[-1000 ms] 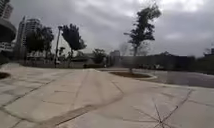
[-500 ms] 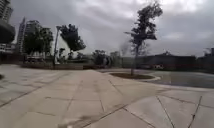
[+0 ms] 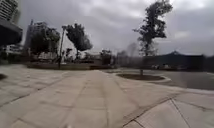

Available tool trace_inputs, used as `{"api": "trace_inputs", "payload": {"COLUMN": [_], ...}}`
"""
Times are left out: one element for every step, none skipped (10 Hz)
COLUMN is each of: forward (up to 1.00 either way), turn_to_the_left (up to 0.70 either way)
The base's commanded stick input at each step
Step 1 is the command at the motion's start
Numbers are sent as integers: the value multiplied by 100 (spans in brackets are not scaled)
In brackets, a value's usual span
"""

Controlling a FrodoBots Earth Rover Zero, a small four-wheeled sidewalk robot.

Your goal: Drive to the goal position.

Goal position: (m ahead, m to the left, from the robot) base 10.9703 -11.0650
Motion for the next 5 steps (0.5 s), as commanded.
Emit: {"api": "trace_inputs", "payload": {"forward": [70,70,70,70,70], "turn_to_the_left": [0,0,0,0,0]}}
